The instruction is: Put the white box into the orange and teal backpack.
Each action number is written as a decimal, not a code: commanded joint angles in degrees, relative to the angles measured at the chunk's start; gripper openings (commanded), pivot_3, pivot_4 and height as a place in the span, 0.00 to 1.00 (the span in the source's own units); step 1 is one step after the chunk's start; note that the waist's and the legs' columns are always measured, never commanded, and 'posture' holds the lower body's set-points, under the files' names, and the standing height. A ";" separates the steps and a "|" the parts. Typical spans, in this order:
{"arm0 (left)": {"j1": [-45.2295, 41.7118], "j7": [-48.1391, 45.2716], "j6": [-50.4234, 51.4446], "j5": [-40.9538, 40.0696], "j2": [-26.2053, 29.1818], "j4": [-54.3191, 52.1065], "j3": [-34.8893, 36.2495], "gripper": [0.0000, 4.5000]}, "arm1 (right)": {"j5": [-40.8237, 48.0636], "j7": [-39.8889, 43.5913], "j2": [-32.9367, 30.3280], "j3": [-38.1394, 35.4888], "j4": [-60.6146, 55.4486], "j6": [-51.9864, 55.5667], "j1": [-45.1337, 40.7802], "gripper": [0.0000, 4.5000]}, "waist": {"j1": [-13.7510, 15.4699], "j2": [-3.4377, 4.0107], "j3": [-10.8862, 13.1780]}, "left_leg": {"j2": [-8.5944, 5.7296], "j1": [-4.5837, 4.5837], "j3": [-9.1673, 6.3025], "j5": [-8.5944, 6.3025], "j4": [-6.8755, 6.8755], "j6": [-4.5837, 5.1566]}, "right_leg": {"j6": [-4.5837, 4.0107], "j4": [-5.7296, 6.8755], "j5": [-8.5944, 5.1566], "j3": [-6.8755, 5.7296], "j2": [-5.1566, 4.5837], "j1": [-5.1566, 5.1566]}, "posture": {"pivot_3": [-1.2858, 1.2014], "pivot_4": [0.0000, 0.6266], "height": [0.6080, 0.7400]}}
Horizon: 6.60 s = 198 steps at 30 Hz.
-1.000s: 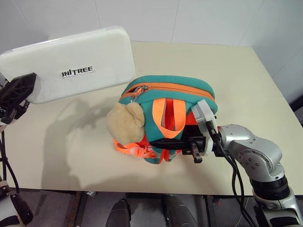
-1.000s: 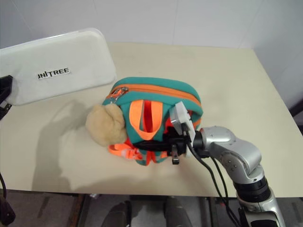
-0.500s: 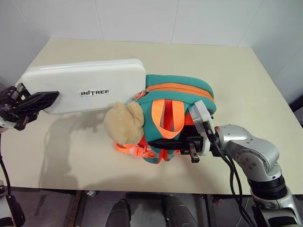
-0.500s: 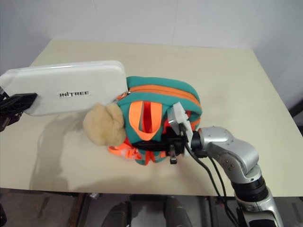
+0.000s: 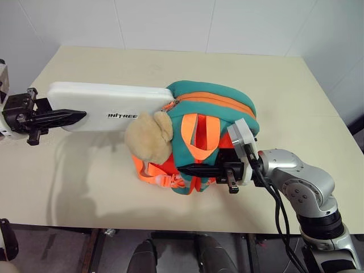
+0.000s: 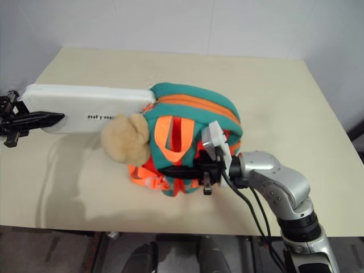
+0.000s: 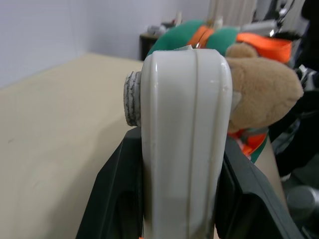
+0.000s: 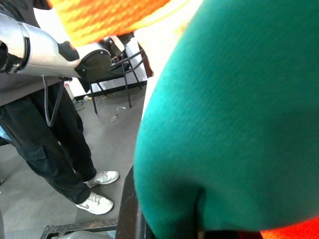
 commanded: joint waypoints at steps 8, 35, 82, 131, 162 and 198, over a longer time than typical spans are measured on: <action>-4.31 -3.67 -0.91 3.89 -2.23 -1.74 -7.74 0.29 | -0.19 0.49 0.70 -0.29 -0.45 -1.45 -0.56 0.00 | 0.10 0.00 0.00 | 0.00 0.00 0.00 0.00 0.07 0.01 | 0.00 0.06 0.00 0.00 0.00 0.01 | 0.52 0.24 1.00; -15.48 2.78 -0.17 13.92 -20.89 -6.28 -17.49 0.29 | -1.44 -0.35 1.98 -0.13 -0.22 -2.31 -0.74 0.00 | 0.01 0.01 0.01 | 0.02 -0.04 -0.08 -0.01 0.41 0.03 | 0.07 0.42 -0.01 0.05 0.11 0.00 | 0.52 0.24 1.00; 3.73 12.50 15.36 -7.96 -11.51 -16.65 13.59 0.36 | -1.26 0.52 1.97 -1.18 0.64 -2.58 -1.36 0.00 | -1.26 0.02 0.01 | 0.04 -0.01 -0.10 -0.01 0.44 0.03 | 0.07 0.45 -0.01 0.03 0.10 0.04 | 0.52 0.24 1.00; -21.69 -3.63 0.99 17.51 -23.85 5.23 -23.08 0.00 | -1.66 -0.83 1.57 -0.98 -0.63 -2.60 -1.57 0.00 | -1.13 0.02 0.01 | 0.01 -0.03 -0.11 0.00 0.45 0.03 | 0.10 0.44 0.00 0.06 0.12 0.03 | 0.52 0.24 1.00; -5.45 18.82 18.06 -5.67 -15.92 -11.36 10.47 0.71 | -1.29 -1.12 0.86 -1.58 -0.47 -2.47 -0.68 0.00 | -1.23 0.02 0.02 | 0.00 0.00 -0.15 0.01 0.51 0.03 | 0.12 0.58 0.00 0.02 0.09 0.05 | 0.52 0.24 1.00; 0.09 22.25 36.74 -16.70 -0.40 -40.71 -6.23 1.00 | -1.01 -2.22 2.66 -2.13 -2.50 -6.32 2.21 0.00 | -1.35 0.08 0.05 | -0.02 0.02 -0.08 0.01 0.37 0.02 | 0.06 0.34 -0.03 0.08 0.07 0.05 | 0.52 0.24 1.00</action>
